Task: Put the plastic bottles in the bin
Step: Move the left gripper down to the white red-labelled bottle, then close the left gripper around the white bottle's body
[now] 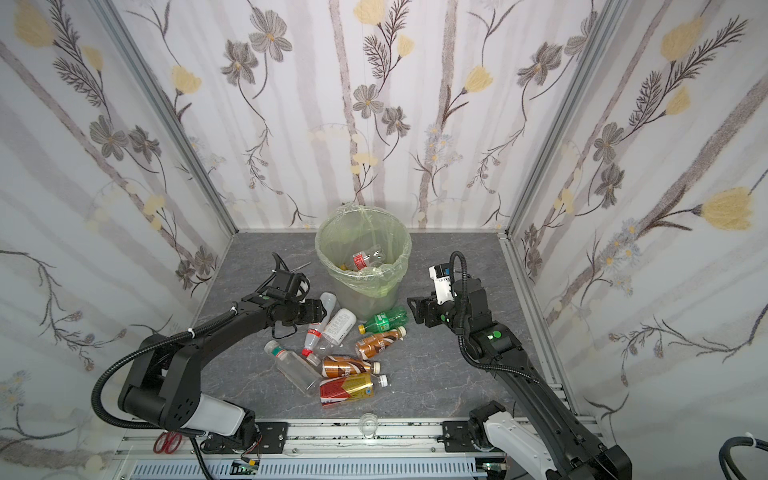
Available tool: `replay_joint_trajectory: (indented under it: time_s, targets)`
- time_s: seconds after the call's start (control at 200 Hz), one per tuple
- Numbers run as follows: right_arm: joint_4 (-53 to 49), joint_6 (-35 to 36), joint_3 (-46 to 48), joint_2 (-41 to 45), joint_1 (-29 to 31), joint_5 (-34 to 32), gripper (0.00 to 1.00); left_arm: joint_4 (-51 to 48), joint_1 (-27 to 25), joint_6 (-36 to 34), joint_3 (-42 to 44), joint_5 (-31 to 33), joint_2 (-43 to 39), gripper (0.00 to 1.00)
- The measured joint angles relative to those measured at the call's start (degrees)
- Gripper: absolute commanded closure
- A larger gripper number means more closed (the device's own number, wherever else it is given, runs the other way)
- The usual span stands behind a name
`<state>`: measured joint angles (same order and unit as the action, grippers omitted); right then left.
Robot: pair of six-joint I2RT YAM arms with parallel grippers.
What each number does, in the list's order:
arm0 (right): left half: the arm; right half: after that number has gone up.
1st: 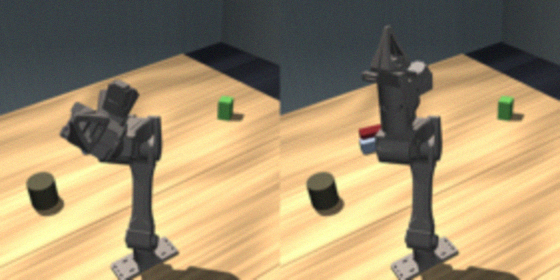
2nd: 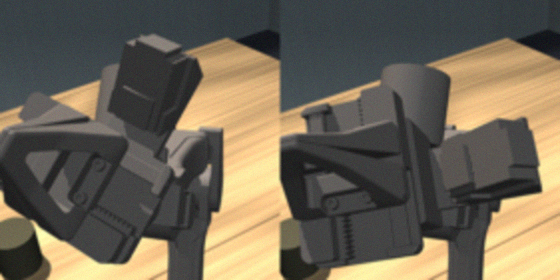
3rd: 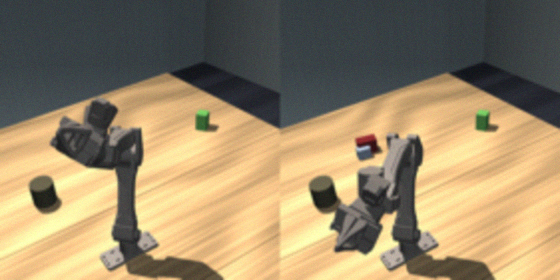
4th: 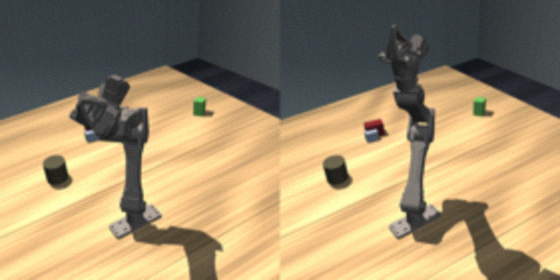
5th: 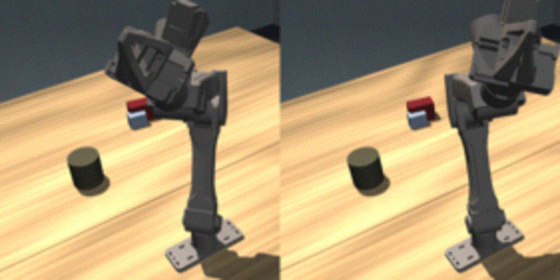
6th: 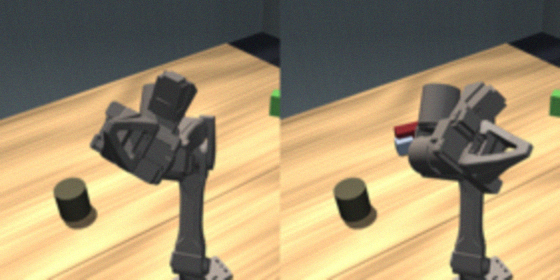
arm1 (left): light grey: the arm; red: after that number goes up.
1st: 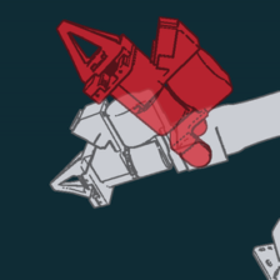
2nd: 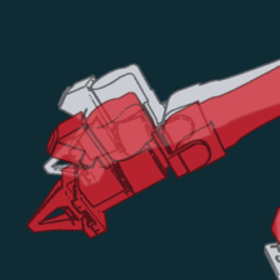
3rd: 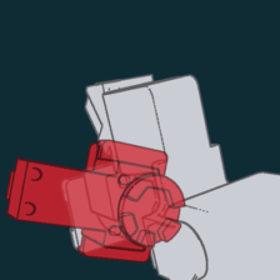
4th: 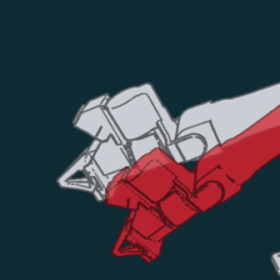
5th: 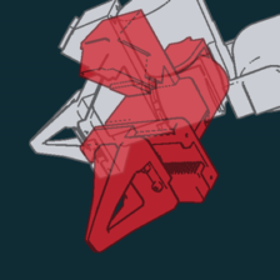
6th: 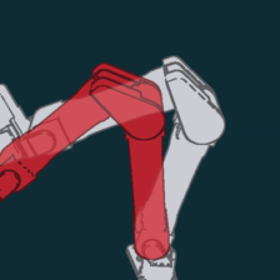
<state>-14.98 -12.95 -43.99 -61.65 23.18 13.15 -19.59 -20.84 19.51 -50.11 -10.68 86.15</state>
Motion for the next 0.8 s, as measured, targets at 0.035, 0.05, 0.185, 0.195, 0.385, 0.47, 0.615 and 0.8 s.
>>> replay_joint_trajectory:
  time_s: [0.035,0.05,0.185,0.195,0.385,0.47,0.615,0.8]
  targets:
    - [-0.02,0.00,0.09,0.15,0.00,0.00,0.16,0.28,-0.39,0.00,0.00,0.17,0.68,0.23]
    - [-0.07,0.00,0.13,0.22,0.00,0.00,0.16,0.44,-0.50,0.00,0.00,0.15,0.96,0.23]
    - [-0.04,0.00,0.20,0.74,0.00,-0.02,0.16,1.70,-0.66,0.04,0.00,0.85,3.06,0.25]
    - [-0.02,0.00,0.20,0.76,0.00,-0.02,0.16,1.77,-0.66,0.04,0.00,0.87,3.17,0.26]
    - [-0.02,0.00,0.20,1.11,0.00,-0.02,0.15,3.39,-0.83,-0.04,-0.07,1.49,5.57,0.30]
    - [0.00,0.00,0.20,1.33,0.00,-0.02,0.15,3.85,-0.94,-0.07,-0.07,1.97,6.54,0.31]
    - [-0.02,0.00,0.20,1.33,0.00,-0.02,0.15,4.79,-1.07,-0.26,-0.02,3.13,7.78,0.31]
    - [-0.02,0.00,0.20,1.38,0.00,-0.02,0.15,5.70,-1.07,-0.28,0.39,3.91,8.11,0.34]
